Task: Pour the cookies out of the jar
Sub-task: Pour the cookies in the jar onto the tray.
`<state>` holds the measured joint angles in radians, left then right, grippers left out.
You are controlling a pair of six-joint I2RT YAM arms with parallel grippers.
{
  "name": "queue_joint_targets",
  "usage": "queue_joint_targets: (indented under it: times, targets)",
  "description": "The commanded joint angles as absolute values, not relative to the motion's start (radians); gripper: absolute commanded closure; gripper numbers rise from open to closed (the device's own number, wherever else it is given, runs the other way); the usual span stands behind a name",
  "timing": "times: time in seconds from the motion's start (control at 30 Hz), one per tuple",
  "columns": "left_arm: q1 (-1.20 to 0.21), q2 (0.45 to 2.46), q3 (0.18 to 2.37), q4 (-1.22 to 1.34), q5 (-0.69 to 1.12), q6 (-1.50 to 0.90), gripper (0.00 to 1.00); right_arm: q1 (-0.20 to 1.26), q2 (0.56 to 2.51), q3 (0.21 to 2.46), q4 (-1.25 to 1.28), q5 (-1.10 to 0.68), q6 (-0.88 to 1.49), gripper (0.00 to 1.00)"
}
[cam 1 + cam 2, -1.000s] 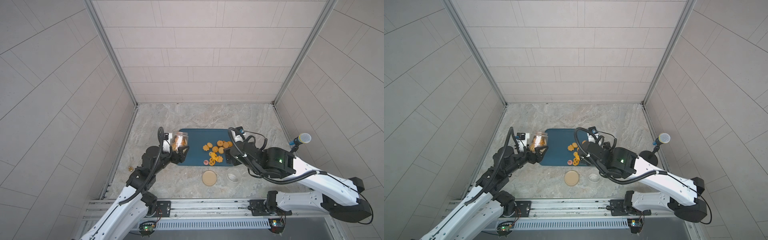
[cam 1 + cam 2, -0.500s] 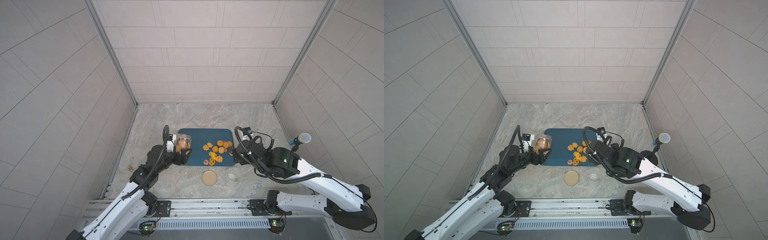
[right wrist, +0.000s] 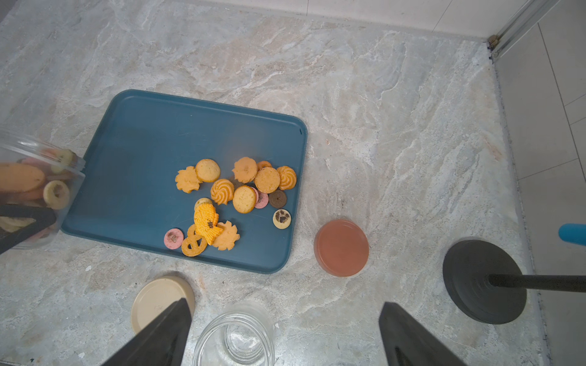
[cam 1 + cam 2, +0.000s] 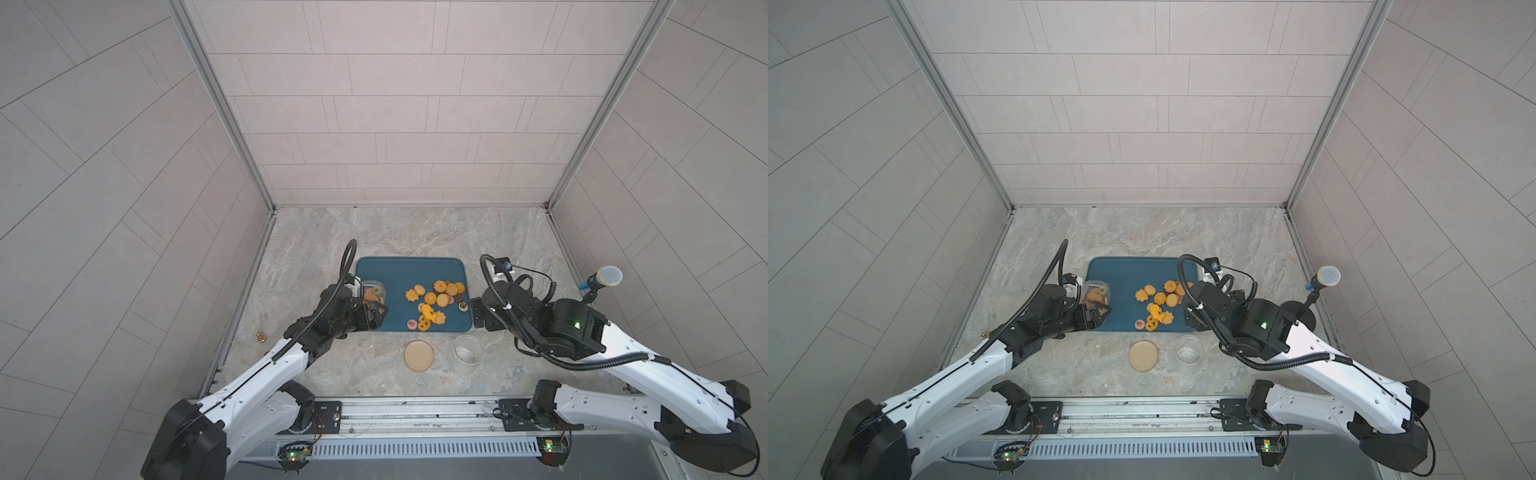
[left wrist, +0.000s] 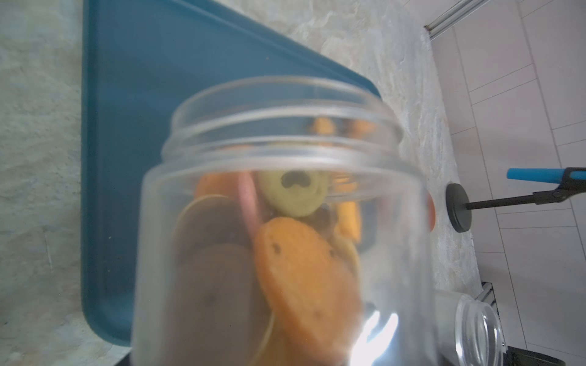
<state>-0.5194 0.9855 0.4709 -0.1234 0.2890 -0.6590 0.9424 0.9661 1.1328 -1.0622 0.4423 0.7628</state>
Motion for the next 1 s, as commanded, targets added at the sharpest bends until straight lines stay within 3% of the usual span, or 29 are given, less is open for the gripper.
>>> queue_joint_targets:
  times: [0.0,0.23,0.53,0.97]
  targets:
    - [-0.520,1.021,0.528,-0.062,0.303,-0.673,1.00,0.933,0.950,1.115,-1.059,0.436,0.762,0.03]
    - [-0.519,1.173,0.576,-0.069,0.358,-0.700,1.00,0.917,0.937,1.103,-1.051,0.422,0.758,0.03]
    - [-0.475,1.376,0.763,-0.328,0.443,-0.760,1.00,0.899,0.922,1.106,-1.055,0.411,0.761,0.03]
    - [-0.456,1.378,0.853,-0.491,0.449,-0.857,1.00,0.884,0.920,1.138,-1.080,0.416,0.765,0.03]
